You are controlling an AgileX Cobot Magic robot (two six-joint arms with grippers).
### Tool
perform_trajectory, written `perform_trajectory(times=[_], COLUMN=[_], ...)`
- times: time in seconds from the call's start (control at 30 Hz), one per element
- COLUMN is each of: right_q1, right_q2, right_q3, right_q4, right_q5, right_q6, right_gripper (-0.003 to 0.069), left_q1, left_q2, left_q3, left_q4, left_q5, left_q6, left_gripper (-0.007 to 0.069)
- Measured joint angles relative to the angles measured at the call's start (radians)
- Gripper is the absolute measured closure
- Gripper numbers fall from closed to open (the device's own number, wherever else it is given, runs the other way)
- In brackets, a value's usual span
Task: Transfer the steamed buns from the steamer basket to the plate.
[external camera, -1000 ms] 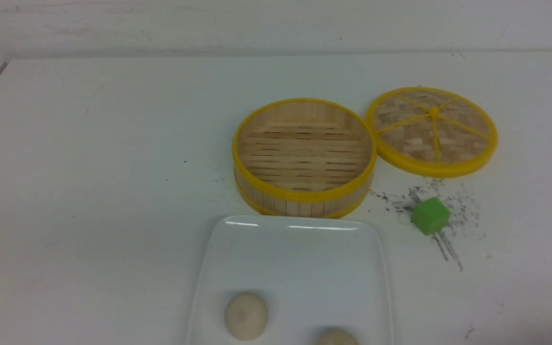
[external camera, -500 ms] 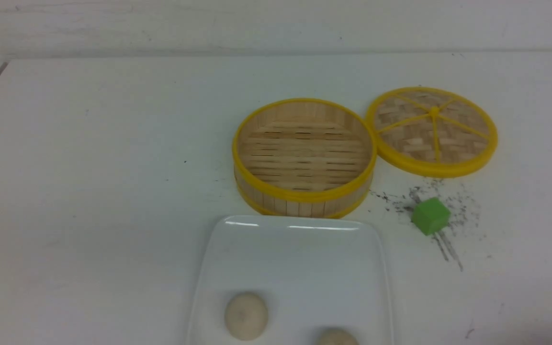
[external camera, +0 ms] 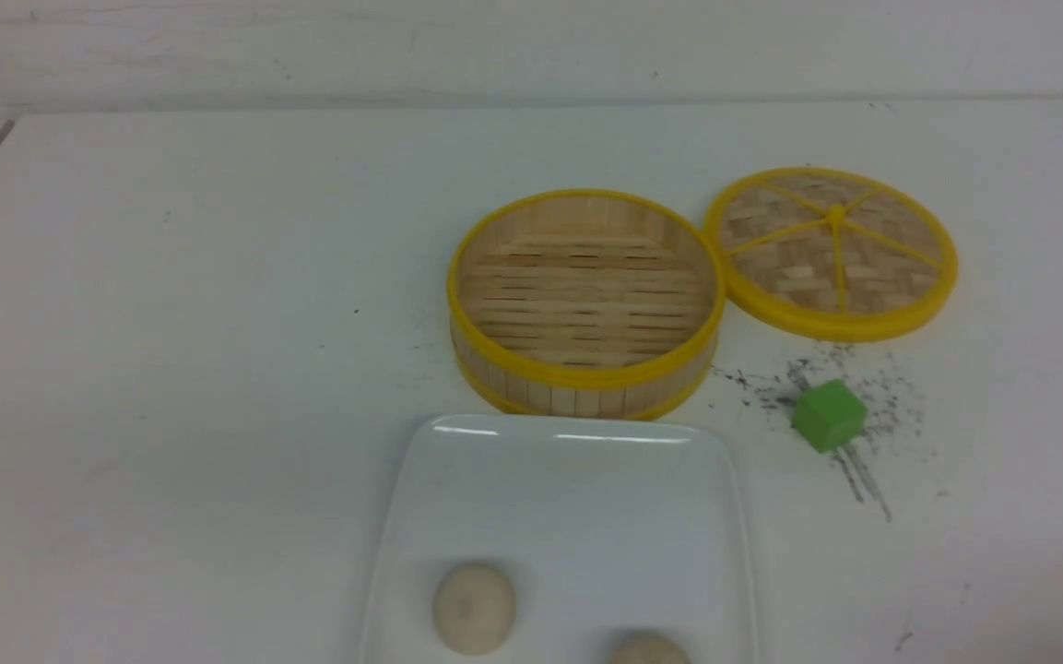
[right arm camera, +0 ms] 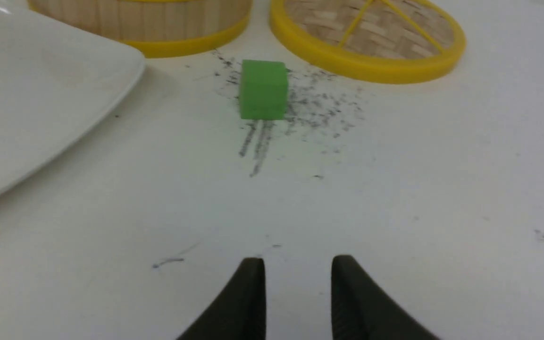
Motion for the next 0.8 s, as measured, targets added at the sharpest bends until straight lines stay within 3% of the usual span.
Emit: perform_trajectory(times=[0.3,0.8], right_q1=[-0.173,-0.185], right_q2=[0.0,0.0], right_q3=[0.0,0.001], right_q4=[0.122,0.223], right_q5=[-0.001,-0.001], right_q6=[-0.044,-0.101], right_gripper=[0.0423,0.0421], left_q1=[0.0,0.0], left_q2=[0.0,0.0], left_q3=[0.0,0.0], left_q4=[0.0,0.0], left_q5=[-0.001,-0.001], left_q6=[0.0,0.0], left_gripper=[0.0287,0.0287])
